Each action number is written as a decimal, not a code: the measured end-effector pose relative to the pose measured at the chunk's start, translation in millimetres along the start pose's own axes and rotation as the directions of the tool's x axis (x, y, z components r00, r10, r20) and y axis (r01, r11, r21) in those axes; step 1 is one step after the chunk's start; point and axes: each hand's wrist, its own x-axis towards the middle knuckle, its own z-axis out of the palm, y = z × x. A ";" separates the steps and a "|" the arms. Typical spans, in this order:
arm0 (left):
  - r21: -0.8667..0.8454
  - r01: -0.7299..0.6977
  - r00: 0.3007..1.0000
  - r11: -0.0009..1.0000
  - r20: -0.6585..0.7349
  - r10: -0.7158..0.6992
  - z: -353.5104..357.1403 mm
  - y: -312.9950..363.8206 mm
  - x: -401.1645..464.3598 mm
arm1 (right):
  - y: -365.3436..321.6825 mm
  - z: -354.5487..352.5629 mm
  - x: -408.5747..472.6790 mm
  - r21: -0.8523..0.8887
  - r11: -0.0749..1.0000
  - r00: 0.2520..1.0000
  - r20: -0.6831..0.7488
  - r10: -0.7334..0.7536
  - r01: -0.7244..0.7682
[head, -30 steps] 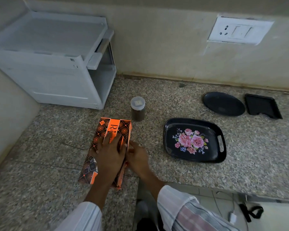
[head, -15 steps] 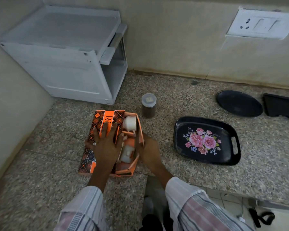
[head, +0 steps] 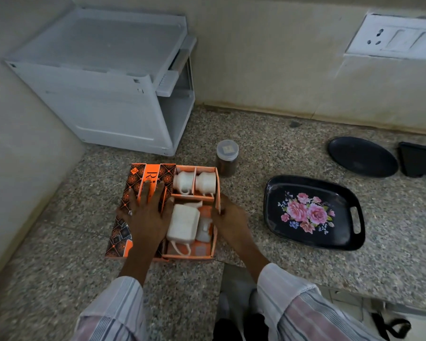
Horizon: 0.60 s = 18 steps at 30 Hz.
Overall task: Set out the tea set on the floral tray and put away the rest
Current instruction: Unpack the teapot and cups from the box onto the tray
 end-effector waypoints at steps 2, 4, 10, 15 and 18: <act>-0.009 -0.034 0.998 0.999 -0.061 0.033 -1.9 2.0 -3.0 | -12.8 -3.9 -12.3 -0.045 0.999 0.996 -0.090 -0.022 0.018; -0.005 -0.089 0.989 0.996 -0.122 0.088 -1.2 3.5 -7.7 | -24.0 -2.1 -27.7 -0.219 0.974 0.986 -0.138 -0.090 0.058; -0.097 -0.198 0.976 0.975 -0.117 0.186 10.8 0.8 -24.6 | -40.9 27.0 -44.8 -0.542 0.839 0.999 0.006 -0.044 0.041; -0.095 -0.178 0.982 0.979 -0.082 0.171 12.2 0.7 -23.5 | -55.4 37.0 -46.2 -0.467 0.881 0.997 -0.051 0.059 -0.076; -0.095 -0.169 0.985 0.981 -0.052 0.165 12.9 0.2 -23.1 | -62.5 40.8 -46.6 -0.416 0.903 0.994 -0.045 0.096 -0.106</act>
